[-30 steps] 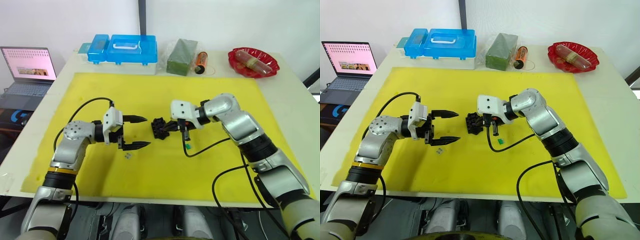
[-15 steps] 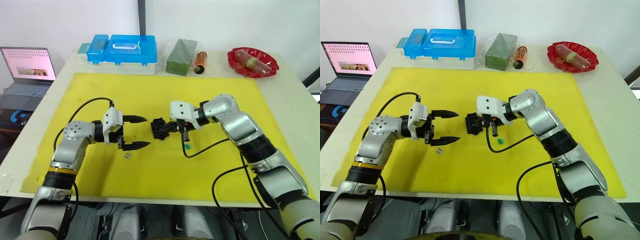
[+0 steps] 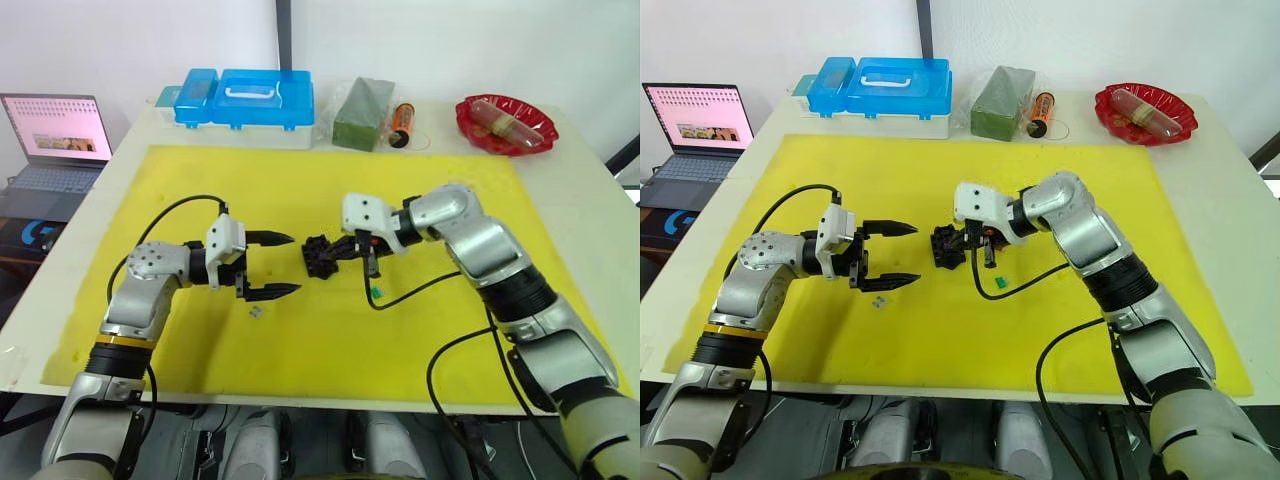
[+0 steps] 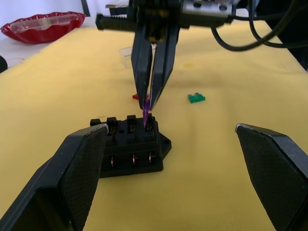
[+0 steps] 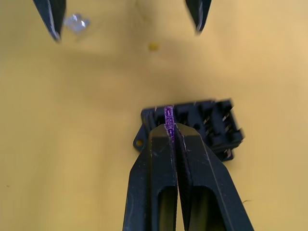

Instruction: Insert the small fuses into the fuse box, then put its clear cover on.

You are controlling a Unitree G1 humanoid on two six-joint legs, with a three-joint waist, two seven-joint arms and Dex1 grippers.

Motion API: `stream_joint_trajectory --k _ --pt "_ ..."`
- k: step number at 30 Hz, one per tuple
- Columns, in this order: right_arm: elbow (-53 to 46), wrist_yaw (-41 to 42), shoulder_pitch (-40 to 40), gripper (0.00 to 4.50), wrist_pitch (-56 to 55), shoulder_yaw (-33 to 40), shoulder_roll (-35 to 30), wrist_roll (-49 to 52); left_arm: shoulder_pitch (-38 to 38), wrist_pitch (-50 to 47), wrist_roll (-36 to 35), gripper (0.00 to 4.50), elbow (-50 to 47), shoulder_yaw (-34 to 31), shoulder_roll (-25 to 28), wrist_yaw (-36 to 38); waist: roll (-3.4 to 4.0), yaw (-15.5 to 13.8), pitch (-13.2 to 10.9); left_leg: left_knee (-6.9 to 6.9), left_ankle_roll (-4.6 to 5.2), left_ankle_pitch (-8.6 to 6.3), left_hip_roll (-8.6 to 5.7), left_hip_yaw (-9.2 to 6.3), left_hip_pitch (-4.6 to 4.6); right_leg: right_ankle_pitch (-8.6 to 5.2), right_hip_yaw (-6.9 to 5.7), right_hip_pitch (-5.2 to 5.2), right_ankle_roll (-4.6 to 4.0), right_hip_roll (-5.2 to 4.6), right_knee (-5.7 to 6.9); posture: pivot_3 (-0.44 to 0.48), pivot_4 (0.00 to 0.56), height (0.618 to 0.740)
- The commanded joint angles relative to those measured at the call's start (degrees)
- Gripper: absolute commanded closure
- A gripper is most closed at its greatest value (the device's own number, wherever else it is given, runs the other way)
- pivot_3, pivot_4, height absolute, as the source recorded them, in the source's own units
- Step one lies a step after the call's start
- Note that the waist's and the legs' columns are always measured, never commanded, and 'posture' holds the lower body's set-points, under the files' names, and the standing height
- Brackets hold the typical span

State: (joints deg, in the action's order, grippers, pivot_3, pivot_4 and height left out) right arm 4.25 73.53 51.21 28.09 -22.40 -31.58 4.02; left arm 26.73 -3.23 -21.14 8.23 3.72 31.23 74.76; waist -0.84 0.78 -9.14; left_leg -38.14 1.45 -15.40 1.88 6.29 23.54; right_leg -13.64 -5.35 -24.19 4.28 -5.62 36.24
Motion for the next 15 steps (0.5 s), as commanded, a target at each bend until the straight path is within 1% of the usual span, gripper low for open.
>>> stream_joint_trajectory --k 1,7,11,15 --pt "-2.83 1.07 2.46 4.50 1.97 2.16 -0.29 2.46 0.47 0.89 0.04 0.04 -0.78 -0.06 0.17 -0.02 0.00 -0.01 0.00 0.00 0.00 0.00 0.00 0.00 0.00 0.00 0.00 0.00 0.00 0.00 0.00 0.000 0.150 0.740" --pt "-1.69 2.73 3.32 4.50 -0.59 1.51 -0.93 2.48 0.46 0.82 0.08 0.04 -1.00 -0.11 0.07 -0.18 0.00 -0.05 0.00 0.00 0.00 0.00 -0.01 0.00 0.00 0.00 0.00 0.00 0.00 -0.01 0.00 0.000 0.150 0.740" --pt "0.13 6.15 2.77 4.50 -9.31 -0.45 -1.87 0.78 0.41 0.66 0.08 0.04 -1.21 -0.09 0.06 -0.28 0.00 -0.04 0.00 0.00 0.00 0.00 -0.01 0.00 0.00 0.00 0.00 0.00 0.00 -0.01 0.00 0.000 0.150 0.740" --pt "2.61 6.69 3.44 4.50 -12.05 -0.66 -1.22 0.28 0.45 0.57 0.09 0.04 -1.29 -0.08 0.06 -0.37 0.00 0.00 0.00 0.00 0.00 0.00 0.00 0.00 0.00 0.00 0.00 0.00 0.00 0.01 0.00 0.000 0.150 0.740"
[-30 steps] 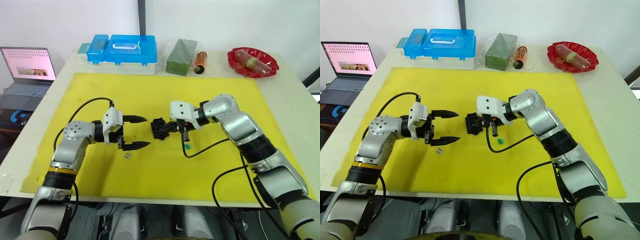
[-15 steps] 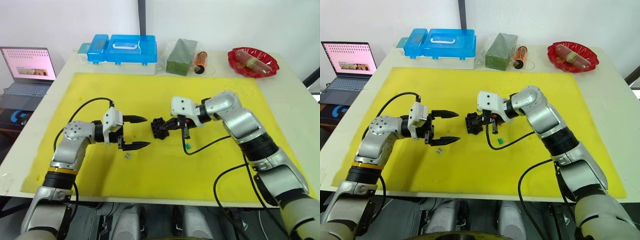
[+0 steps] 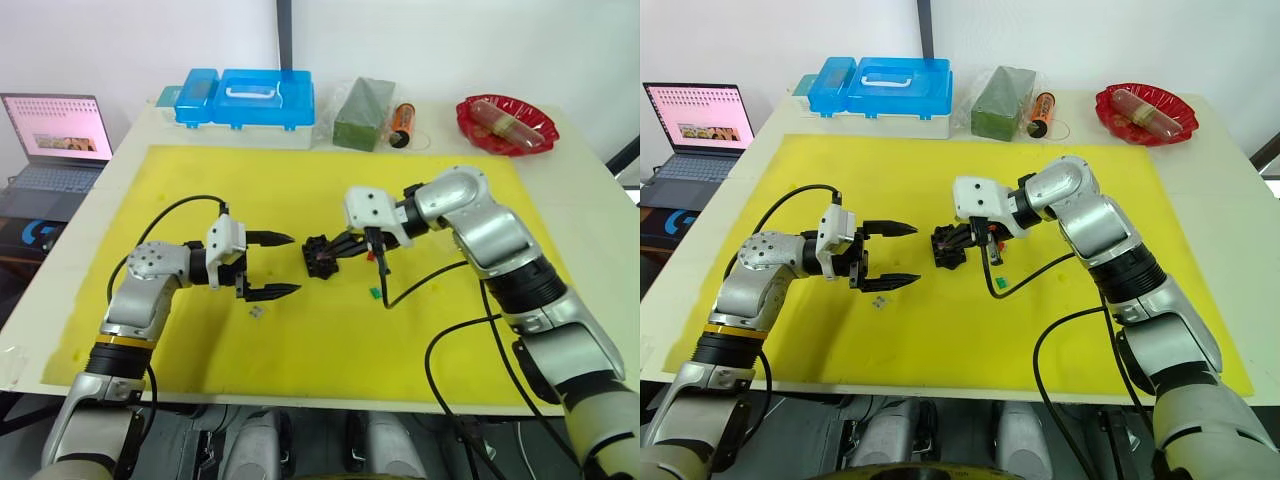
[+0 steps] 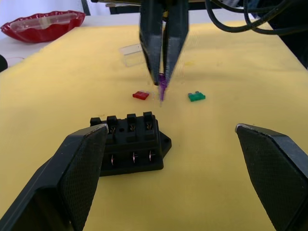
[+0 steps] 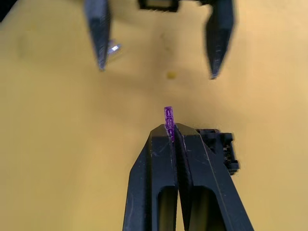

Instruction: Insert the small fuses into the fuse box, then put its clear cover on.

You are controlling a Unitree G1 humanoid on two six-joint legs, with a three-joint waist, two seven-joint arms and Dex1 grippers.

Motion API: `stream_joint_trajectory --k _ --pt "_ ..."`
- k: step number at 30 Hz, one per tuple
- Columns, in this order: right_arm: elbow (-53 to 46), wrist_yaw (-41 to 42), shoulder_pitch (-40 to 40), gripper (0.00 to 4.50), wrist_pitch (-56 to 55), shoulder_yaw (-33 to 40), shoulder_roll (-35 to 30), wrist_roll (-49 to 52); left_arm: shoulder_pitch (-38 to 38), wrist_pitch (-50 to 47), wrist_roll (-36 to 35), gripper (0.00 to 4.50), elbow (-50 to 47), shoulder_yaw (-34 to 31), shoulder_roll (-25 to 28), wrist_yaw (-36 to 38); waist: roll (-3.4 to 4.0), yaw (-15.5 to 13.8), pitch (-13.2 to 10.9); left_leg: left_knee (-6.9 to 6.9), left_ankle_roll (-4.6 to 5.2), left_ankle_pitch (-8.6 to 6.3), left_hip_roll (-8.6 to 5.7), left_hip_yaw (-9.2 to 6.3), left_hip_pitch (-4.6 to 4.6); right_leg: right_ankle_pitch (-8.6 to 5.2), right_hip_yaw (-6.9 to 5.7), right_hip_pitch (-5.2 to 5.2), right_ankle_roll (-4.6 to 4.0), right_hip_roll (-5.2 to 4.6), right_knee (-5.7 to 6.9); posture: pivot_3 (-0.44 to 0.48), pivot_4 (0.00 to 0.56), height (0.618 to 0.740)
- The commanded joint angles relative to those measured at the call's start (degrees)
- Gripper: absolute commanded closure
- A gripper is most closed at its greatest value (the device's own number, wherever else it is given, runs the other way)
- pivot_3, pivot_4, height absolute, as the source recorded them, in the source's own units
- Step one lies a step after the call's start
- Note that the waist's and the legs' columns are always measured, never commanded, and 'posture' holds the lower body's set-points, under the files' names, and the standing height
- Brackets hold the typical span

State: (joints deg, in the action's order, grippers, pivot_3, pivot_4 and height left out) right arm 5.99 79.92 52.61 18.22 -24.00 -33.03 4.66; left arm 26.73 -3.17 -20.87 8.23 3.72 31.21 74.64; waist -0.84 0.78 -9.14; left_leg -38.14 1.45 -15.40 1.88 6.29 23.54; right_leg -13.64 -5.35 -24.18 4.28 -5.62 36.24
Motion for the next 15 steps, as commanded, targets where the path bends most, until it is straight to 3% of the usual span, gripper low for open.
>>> stream_joint_trajectory --k 1,15 --pt "1.84 0.21 2.39 4.50 -2.63 0.93 0.53 -0.49 0.44 0.46 -0.18 0.04 -1.32 -0.09 0.10 -0.28 0.00 0.00 0.00 0.00 0.00 0.00 0.00 0.00 0.00 0.00 0.00 0.00 0.00 0.00 0.00 0.000 0.150 0.740" --pt "8.46 -0.33 4.05 4.50 -4.75 0.90 2.84 -2.47 0.41 0.17 -0.02 0.04 -1.60 -0.04 0.13 -0.59 0.01 -0.01 0.00 0.00 -0.04 0.02 0.00 0.02 0.00 0.00 0.00 0.00 0.00 -0.01 0.00 0.000 0.150 0.740"
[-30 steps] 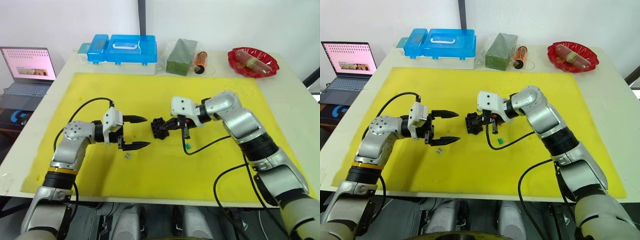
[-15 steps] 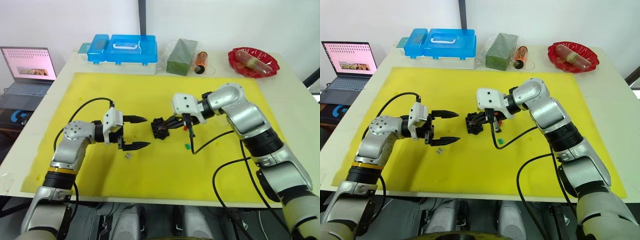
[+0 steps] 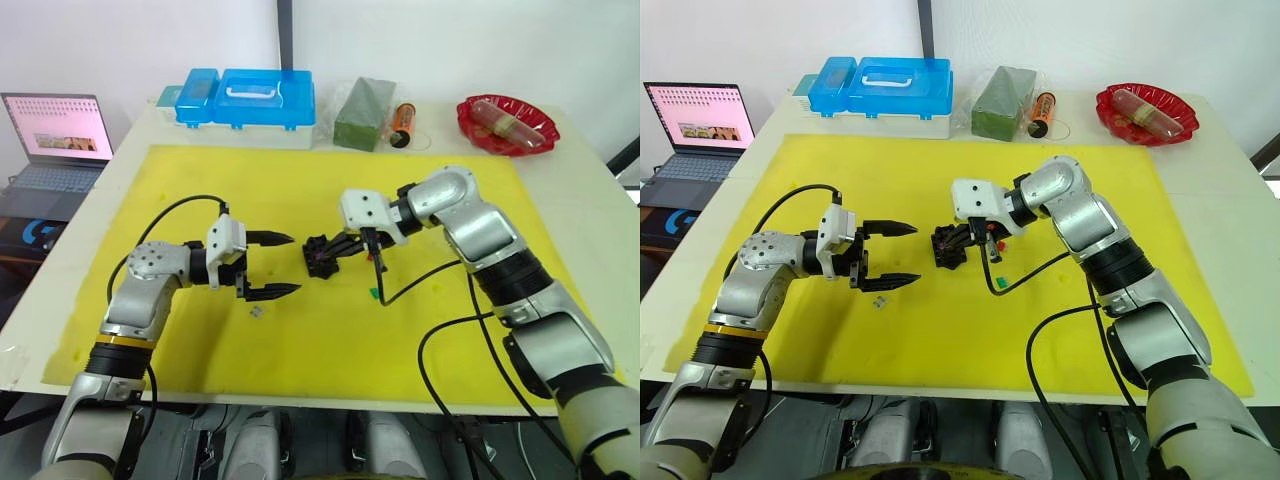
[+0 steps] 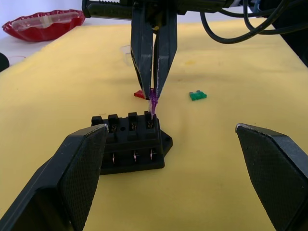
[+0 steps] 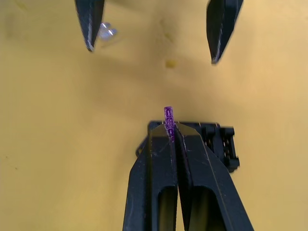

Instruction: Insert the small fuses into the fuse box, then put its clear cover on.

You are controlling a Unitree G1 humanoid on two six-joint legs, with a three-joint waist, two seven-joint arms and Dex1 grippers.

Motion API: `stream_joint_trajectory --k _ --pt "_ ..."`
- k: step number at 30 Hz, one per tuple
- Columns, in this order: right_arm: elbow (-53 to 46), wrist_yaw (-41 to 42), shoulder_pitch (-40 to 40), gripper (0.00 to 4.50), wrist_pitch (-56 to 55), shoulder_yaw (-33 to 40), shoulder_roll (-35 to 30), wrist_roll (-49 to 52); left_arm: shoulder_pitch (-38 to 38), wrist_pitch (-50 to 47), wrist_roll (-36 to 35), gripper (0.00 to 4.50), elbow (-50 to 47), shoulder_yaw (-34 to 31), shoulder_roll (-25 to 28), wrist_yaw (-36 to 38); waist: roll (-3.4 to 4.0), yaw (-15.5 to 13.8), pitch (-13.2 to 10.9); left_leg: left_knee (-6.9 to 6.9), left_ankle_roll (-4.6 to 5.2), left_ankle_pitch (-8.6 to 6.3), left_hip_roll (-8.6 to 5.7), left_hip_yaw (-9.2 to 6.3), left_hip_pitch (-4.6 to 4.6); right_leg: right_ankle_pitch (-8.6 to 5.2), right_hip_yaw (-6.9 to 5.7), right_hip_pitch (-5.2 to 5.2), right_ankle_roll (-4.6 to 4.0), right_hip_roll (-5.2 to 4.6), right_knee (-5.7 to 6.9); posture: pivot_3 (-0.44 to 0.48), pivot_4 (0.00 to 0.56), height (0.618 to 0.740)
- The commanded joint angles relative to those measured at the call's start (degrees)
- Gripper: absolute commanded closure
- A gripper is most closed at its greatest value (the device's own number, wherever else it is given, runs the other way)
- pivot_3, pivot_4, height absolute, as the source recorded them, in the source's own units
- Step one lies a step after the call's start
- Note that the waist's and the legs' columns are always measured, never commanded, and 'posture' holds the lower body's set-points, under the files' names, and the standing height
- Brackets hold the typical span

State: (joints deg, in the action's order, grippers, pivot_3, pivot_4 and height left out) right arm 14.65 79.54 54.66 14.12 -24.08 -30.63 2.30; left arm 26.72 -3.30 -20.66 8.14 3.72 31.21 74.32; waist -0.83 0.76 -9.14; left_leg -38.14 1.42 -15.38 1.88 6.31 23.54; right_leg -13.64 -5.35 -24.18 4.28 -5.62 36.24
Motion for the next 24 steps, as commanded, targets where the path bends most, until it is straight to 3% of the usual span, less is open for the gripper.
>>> stream_joint_trajectory --k 1,24 --pt "-0.10 0.06 1.89 4.50 -0.65 0.92 0.47 -0.21 0.33 0.28 -0.24 0.04 -1.64 -0.03 0.17 -0.28 0.00 0.03 0.00 0.00 -0.05 0.03 0.00 0.00 0.00 0.00 0.00 0.00 0.00 0.00 0.00 0.000 0.150 0.740" --pt "1.03 -0.10 0.11 4.50 -0.95 0.49 1.10 -1.58 0.73 0.30 -0.12 0.04 -1.39 -0.19 0.43 -0.23 0.00 0.02 0.00 0.00 -0.14 0.08 0.00 0.00 0.00 0.00 0.00 0.00 0.00 0.00 0.00 0.000 0.150 0.740"
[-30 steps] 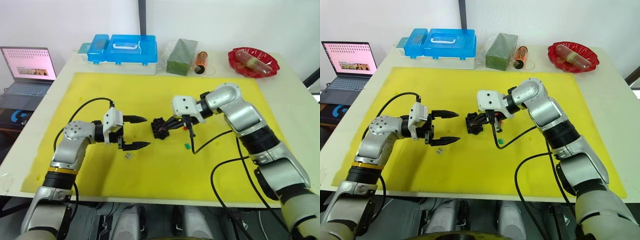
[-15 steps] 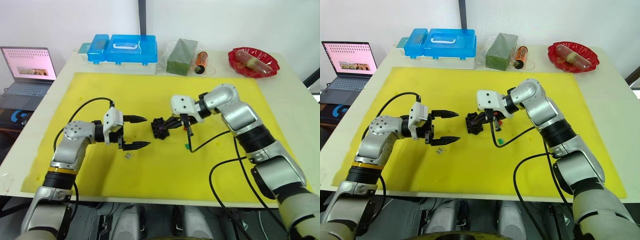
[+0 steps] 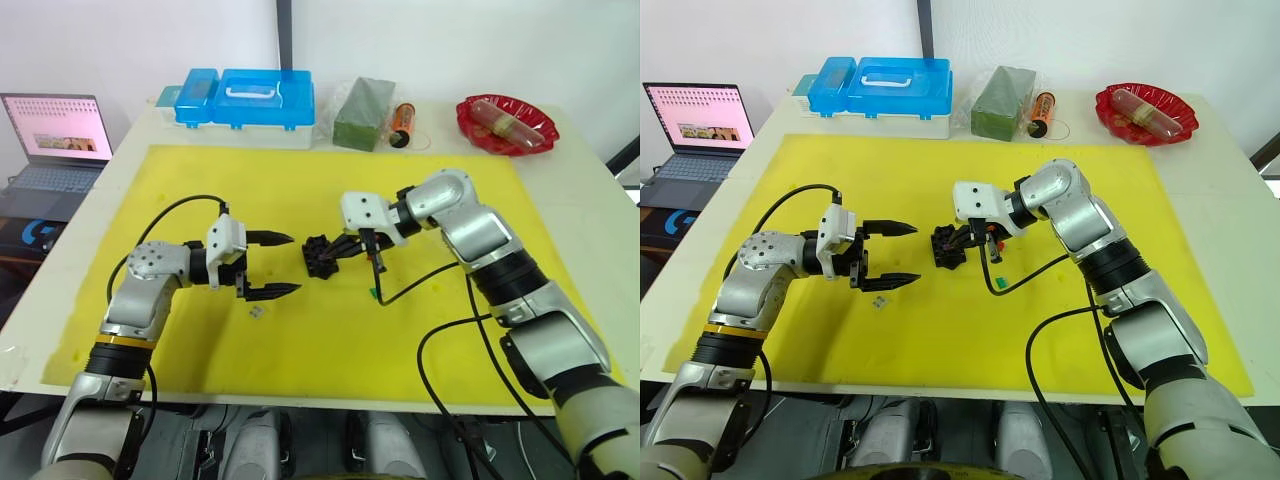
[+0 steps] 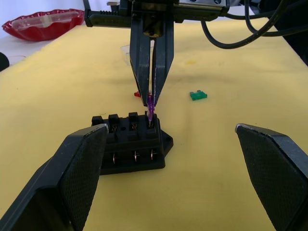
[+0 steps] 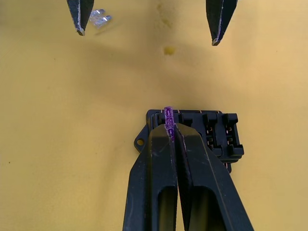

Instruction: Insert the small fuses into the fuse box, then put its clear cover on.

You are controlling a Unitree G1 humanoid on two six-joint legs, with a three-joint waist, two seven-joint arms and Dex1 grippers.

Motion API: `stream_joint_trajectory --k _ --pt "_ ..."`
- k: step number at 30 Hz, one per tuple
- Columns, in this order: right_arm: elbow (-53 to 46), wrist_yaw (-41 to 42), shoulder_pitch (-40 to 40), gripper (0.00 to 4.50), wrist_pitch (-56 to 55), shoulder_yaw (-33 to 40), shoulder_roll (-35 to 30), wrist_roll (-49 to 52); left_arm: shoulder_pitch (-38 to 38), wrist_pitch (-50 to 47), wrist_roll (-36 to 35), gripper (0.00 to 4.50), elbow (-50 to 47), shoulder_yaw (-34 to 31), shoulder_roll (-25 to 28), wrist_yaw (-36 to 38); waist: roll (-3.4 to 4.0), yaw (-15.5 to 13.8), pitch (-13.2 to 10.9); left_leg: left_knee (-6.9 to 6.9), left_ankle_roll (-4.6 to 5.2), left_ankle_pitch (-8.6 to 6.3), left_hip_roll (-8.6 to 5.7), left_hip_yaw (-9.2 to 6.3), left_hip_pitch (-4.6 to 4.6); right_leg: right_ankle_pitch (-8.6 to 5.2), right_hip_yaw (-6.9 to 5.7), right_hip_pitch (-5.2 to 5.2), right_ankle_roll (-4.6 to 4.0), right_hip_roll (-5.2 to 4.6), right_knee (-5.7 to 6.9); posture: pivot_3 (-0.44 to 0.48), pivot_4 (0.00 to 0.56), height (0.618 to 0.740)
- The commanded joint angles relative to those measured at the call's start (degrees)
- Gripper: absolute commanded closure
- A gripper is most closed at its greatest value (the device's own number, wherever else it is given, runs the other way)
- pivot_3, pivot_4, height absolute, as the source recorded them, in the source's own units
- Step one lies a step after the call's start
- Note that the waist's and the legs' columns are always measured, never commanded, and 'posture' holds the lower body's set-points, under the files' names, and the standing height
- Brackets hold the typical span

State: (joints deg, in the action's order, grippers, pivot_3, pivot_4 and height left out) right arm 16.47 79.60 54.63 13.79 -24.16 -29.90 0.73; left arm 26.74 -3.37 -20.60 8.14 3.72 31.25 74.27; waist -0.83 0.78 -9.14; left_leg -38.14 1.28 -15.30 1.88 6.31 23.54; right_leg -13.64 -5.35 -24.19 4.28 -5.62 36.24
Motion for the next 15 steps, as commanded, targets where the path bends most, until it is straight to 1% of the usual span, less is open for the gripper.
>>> stream_joint_trajectory --k 1,15 --pt "-0.82 -0.17 0.01 4.50 -0.58 0.54 0.37 -0.02 0.65 0.33 -0.19 0.04 -1.51 -0.19 0.40 -0.23 0.00 0.00 0.00 0.00 0.00 0.00 0.00 0.00 0.00 0.00 0.00 0.00 0.00 0.00 0.00 0.000 0.150 0.740" --pt "0.45 -0.69 -0.64 4.50 -1.13 0.35 0.77 -0.78 0.94 -0.13 -0.27 0.04 -1.83 -0.14 0.54 -0.25 0.00 0.00 0.00 0.00 -0.01 0.01 0.00 0.00 0.00 0.00 0.00 0.00 0.00 0.00 0.00 0.000 0.150 0.740"
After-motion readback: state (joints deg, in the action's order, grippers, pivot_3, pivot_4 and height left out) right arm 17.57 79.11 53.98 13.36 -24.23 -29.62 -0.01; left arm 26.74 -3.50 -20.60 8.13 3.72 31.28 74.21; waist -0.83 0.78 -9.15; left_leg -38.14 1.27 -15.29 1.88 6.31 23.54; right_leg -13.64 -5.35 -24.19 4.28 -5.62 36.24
